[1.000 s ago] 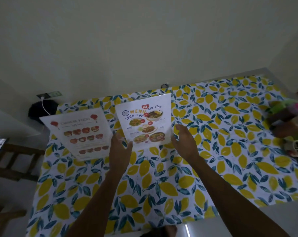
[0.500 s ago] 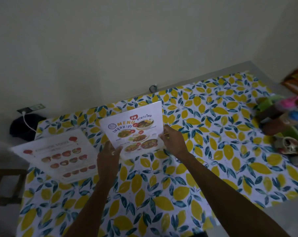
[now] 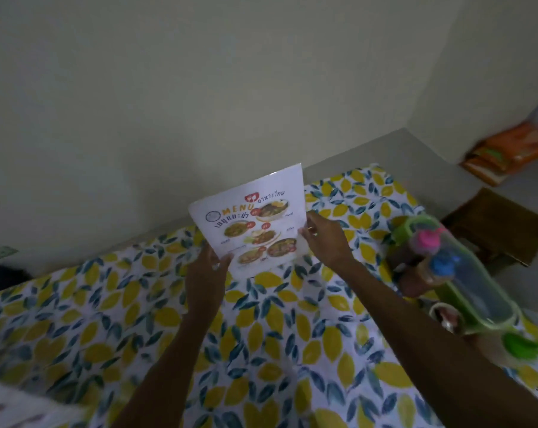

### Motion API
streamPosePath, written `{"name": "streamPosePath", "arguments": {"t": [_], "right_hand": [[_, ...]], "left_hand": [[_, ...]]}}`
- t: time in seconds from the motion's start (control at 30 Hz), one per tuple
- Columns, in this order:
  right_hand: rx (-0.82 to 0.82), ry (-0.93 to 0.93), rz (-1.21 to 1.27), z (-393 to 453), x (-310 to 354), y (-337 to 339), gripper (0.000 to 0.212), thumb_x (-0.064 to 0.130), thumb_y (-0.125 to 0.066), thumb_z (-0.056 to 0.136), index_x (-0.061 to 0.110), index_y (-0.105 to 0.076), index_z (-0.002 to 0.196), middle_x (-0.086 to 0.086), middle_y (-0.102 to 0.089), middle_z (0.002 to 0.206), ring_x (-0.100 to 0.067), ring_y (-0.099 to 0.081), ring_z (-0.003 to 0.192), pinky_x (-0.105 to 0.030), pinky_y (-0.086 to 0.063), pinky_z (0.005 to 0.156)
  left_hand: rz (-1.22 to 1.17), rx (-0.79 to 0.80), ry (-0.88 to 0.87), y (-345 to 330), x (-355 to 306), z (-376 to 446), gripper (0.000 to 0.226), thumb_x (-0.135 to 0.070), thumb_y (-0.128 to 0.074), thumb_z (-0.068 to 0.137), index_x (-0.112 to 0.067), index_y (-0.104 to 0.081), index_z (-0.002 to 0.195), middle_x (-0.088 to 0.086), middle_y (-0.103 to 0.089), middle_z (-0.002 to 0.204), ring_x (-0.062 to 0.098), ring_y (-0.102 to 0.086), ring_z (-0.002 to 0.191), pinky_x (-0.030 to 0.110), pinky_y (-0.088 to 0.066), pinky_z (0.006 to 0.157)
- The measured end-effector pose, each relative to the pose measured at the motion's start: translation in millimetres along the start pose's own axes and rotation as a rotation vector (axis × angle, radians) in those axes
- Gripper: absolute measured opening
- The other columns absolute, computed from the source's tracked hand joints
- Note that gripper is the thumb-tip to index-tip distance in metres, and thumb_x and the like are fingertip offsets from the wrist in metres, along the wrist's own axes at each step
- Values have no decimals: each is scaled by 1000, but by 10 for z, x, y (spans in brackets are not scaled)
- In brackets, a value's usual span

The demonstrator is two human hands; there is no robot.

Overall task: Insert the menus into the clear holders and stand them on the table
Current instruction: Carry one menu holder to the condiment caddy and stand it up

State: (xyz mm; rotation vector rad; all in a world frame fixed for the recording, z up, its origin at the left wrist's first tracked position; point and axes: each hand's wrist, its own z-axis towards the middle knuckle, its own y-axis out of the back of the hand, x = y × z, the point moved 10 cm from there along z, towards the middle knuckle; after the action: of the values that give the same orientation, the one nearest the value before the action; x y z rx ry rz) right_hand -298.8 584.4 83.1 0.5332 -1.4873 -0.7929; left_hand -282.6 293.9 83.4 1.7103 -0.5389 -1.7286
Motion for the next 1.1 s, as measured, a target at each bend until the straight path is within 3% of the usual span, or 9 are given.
{"name": "streamPosePath", "arguments": {"t": [0.13,0.3,0.4,0.47,0.6,0.7,0.9,1.1], "right_hand": [[19,-57,-91,545,-724,601,16,22,-62,92,7,-56,91,-13,-67,87,-33,-65,84,-37,-50,68],[40,-40,-278,1208,-1264,1254,22,21,-64,89,0,-62,95,-23,-70,95,-40,-65,93,-40,-50,74],[45,-42,-315,1501,-1513,1559,24,22,-66,87,-1,-64,93,-23,-71,97,-42,-64,94,-39,-50,75],[59,-55,-323,1616,-1710,1687,25,23,-68,86,-1,-64,92,-23,-71,95,-42,-65,91,-35,-45,70],[60,-85,-295,1728,-2102,1810,27,25,-70,85,-1,-65,93,-22,-72,96,-40,-66,88,-33,-45,71],[64,-116,-269,1761,-2356,1818,27,26,-68,85,1,-66,96,-19,-73,100,-38,-67,93,-39,-53,78],[45,-132,-234,1853,-2566,1839,26,27,-69,84,3,-66,95,-17,-74,96,-37,-68,88,-41,-56,77],[40,-179,-207,1891,-2656,1756,25,27,-63,88,4,-63,97,-20,-72,97,-39,-66,93,-46,-57,80]], "left_hand": [[-31,39,-24,-799,-685,301,24,-34,-70,88,-15,-56,85,-8,-52,67,11,-51,57,20,-34,50],[-35,66,-51,-1547,-1362,600,29,-35,-69,89,-8,-61,96,-2,-55,71,23,-60,67,28,-39,55],[-78,83,-78,-1886,-1683,731,30,-31,-70,88,-6,-63,102,11,-67,78,27,-67,73,21,-39,52],[-63,119,-105,-2131,-1819,832,31,-30,-70,88,-5,-64,106,17,-71,87,30,-68,77,25,-44,56],[-31,171,-122,-2514,-2016,932,31,-29,-68,88,-11,-64,112,12,-73,94,25,-69,80,35,-55,66],[6,171,-151,-2686,-2167,937,26,-26,-69,88,-10,-66,108,9,-74,98,22,-69,82,28,-48,64],[12,179,-148,-2884,-2228,1017,26,-27,-69,85,-10,-66,105,8,-75,95,21,-70,77,42,-59,68],[58,178,-132,-3002,-2190,1053,23,-27,-70,86,-9,-64,99,8,-72,89,22,-67,75,42,-58,68]]}}
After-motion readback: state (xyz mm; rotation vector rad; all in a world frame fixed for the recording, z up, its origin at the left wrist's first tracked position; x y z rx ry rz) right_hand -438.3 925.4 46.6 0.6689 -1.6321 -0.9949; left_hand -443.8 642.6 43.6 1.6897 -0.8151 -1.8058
